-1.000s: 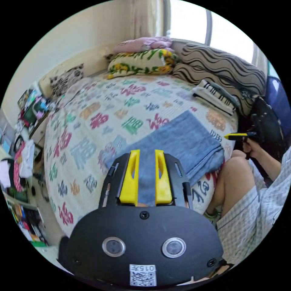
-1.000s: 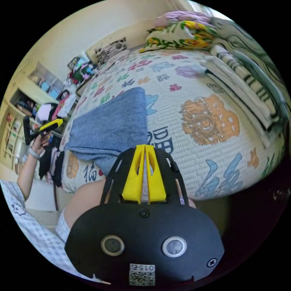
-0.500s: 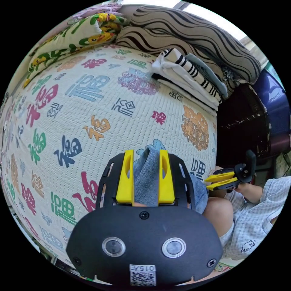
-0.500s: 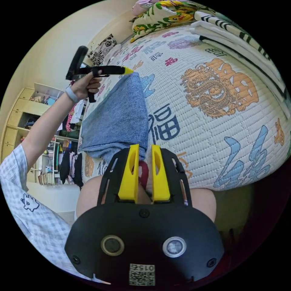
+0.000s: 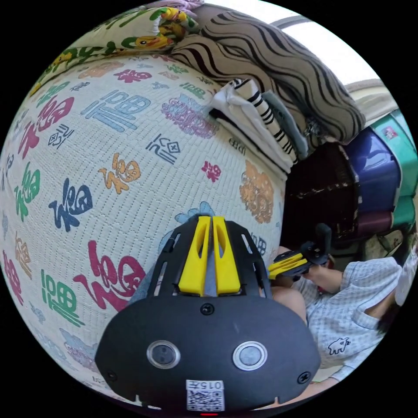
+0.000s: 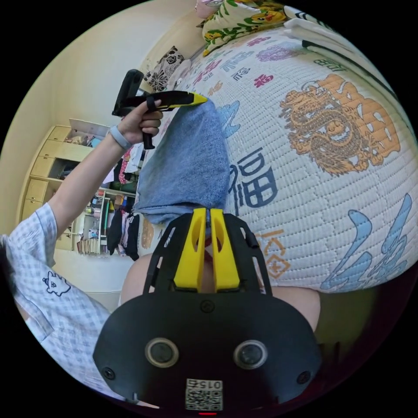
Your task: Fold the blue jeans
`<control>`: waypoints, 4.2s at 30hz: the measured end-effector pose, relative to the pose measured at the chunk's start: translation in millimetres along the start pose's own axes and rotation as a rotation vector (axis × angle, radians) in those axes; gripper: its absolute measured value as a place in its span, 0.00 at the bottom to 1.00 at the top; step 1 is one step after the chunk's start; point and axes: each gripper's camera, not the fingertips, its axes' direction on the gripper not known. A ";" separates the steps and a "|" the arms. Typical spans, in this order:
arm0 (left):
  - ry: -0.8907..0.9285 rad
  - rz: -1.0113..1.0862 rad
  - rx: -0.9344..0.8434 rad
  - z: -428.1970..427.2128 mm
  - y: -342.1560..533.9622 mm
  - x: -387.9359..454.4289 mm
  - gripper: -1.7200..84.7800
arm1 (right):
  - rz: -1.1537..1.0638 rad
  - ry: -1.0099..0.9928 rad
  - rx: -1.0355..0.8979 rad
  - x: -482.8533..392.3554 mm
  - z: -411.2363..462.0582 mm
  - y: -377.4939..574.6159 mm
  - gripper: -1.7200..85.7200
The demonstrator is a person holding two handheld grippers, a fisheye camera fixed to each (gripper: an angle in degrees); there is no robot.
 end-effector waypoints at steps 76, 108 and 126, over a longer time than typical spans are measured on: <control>-0.378 -0.378 0.652 1.8 397.5 28.1 0.09 | -0.590 0.285 -0.179 -318.1 216.7 -103.1 0.01; -0.461 -0.376 0.468 92.3 432.5 17.1 0.05 | -0.612 0.499 -0.413 -262.9 183.2 -55.4 0.02; 0.281 -0.497 0.493 118.5 421.4 -22.1 0.15 | -0.139 0.292 -0.147 -176.4 84.0 -102.9 0.13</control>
